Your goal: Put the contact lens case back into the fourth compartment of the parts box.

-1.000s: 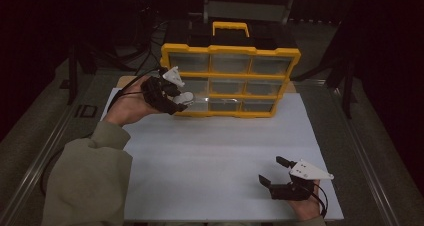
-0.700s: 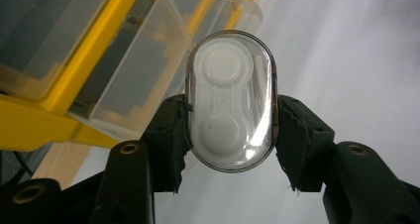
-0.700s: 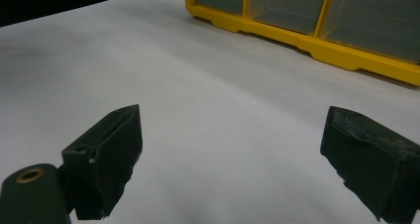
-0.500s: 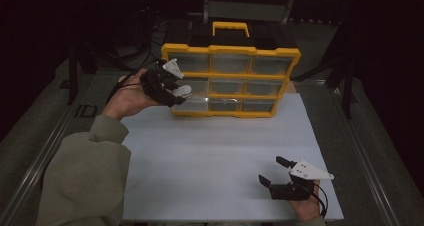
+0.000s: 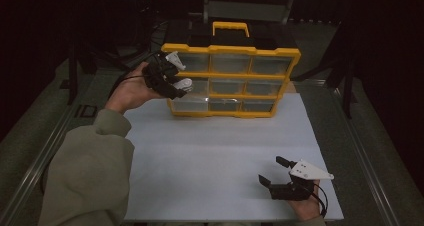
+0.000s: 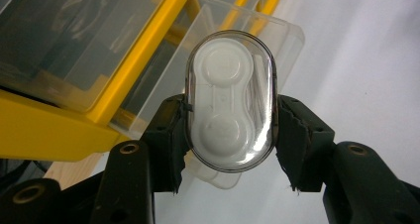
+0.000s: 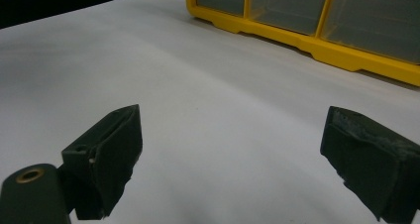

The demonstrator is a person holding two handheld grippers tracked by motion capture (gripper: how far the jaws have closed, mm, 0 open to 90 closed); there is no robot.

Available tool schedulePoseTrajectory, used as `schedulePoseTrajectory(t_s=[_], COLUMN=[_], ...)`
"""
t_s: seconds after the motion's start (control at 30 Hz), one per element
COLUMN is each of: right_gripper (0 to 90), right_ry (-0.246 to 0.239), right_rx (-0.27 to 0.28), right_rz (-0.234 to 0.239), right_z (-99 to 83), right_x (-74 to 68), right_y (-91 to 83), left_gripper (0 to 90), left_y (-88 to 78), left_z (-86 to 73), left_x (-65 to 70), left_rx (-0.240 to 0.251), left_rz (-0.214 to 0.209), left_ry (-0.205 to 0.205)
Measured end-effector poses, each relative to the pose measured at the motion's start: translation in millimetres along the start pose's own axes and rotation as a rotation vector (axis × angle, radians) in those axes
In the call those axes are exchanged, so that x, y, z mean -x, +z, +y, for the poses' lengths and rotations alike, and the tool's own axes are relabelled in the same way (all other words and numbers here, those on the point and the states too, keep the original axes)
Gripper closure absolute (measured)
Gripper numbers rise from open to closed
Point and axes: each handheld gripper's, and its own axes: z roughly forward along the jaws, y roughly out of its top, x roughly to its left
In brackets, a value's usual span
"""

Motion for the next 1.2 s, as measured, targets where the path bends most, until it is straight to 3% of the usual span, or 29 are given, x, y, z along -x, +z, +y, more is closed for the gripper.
schedulePoseTrajectory(t_s=[0.43,1.2], right_gripper=[8.9,8.9], right_ry=[0.003,-0.002], right_rx=[0.000,0.003], right_rz=[0.002,0.005], right_z=[0.1,-0.4], right_x=[-0.6,0.4], right_y=[0.1,0.1], left_gripper=[49.3,49.3], left_y=[8.6,26.4], left_z=[2.7,11.4], left_x=[-6.5,-13.3], left_rx=[-0.008,-0.035], left_rz=[0.013,0.018], left_ry=[-0.039,-0.075])
